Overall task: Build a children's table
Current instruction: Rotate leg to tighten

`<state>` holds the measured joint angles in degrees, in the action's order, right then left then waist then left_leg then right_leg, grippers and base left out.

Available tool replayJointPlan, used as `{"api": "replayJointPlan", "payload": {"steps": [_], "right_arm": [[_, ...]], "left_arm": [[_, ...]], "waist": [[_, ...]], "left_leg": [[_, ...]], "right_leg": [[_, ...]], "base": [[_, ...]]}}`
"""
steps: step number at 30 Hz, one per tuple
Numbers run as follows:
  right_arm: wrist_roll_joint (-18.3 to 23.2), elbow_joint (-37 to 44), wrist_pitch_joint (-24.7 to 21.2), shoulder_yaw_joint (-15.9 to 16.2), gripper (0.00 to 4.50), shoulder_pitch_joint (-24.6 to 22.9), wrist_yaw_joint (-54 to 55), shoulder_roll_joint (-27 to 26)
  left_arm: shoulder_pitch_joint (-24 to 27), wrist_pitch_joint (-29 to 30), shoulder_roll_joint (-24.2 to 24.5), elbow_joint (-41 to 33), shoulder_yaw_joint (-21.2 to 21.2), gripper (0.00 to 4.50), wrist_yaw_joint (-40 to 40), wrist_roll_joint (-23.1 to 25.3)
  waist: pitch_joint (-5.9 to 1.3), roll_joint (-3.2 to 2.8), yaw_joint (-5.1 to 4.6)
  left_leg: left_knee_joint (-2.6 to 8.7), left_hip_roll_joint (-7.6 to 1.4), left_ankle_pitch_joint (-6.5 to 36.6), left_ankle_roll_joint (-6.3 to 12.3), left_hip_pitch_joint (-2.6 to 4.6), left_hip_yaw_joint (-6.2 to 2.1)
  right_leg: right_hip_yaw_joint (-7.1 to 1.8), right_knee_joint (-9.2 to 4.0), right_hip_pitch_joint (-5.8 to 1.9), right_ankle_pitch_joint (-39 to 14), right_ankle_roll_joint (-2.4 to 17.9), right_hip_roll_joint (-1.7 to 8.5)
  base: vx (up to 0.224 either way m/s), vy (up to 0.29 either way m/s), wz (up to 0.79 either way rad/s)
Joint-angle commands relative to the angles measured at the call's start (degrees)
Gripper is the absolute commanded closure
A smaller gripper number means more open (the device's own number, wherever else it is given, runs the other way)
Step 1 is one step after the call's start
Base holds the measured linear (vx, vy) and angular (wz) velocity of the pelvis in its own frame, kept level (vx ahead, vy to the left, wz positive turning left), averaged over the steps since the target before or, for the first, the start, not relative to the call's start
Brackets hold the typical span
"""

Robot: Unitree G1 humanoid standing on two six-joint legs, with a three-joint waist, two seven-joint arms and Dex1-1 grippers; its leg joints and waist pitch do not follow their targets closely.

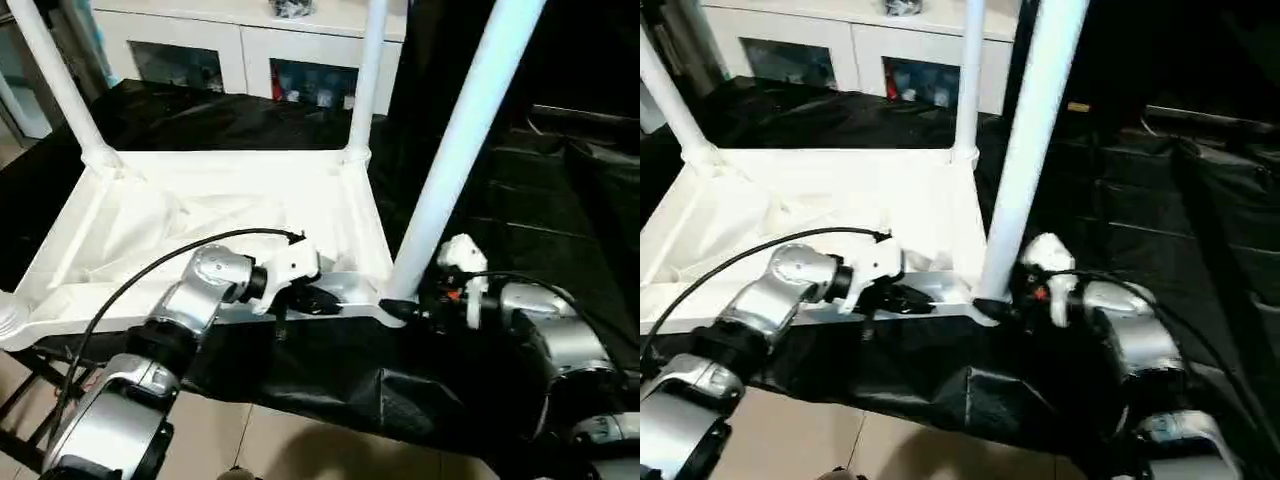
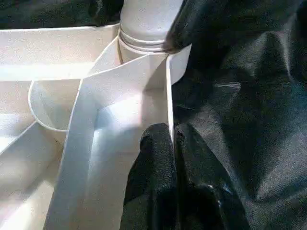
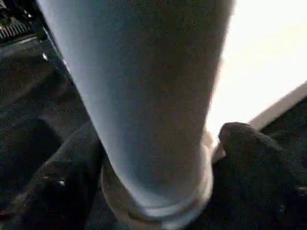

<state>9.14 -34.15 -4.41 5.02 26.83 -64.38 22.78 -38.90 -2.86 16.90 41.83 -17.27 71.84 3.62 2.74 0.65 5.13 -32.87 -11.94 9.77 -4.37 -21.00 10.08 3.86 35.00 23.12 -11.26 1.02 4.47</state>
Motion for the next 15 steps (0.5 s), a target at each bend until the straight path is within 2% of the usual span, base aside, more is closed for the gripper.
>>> {"api": "replayJointPlan", "payload": {"steps": [1, 5, 11, 15], "right_arm": [[0.2, -0.34, -0.08, 0.3, 0.84, 1.14, -0.44, -0.01], [0.2, -0.88, -0.29, 0.54, 1.21, 1.88, -0.78, -0.56], [-0.25, -1.1, -0.25, 1.42, 1.71, 1.51, -1.48, -0.94], [-0.35, -1.17, -0.6, 1.23, 1.86, 0.96, -0.22, -1.81]], "left_arm": [[0.36, -0.09, 0.25, -0.46, -1.08, 4.5, 1.18, 0.65], [0.41, 0.1, 0.41, -0.52, -1.07, 4.5, 1.18, 0.43], [0.71, 0.59, 0.8, -0.78, -1.03, 4.5, 0.76, 0.33], [0.5, 1.27, 0.35, -0.3, -0.28, 4.5, -1.56, 0.4]], "waist": [[-3.61, 0.68, 0.11], [-3.7, 0.93, 0.14], [-3.66, 0.93, 0.16], [-3.72, 0.83, 0.12]], "left_leg": [[3.03, -1.37, 8.74, 4.51, 0.34, 0.23], [2.93, -1.34, 7.66, 4.82, 0.25, 0.25], [2.87, -1.3, 7.86, 4.76, 0.26, 0.27], [2.84, -1.27, 7.8, 4.55, 0.26, 0.23]], "right_leg": [[-2.32, -3.71, -3.41, -5.4, 13.51, 3.37], [-2.33, -3.43, -3.48, -3.59, 13.65, 3.33], [-2.36, -3.48, -3.47, -4.43, 13.49, 3.4], [-2.36, -3.43, -3.48, -4.01, 13.47, 3.34]], "base": [[0.0, 0.0, 0.0], [0.0, 0.0, 0.0], [0.0, 0.0, 0.0], [0.0, 0.0, 0.0]]}}
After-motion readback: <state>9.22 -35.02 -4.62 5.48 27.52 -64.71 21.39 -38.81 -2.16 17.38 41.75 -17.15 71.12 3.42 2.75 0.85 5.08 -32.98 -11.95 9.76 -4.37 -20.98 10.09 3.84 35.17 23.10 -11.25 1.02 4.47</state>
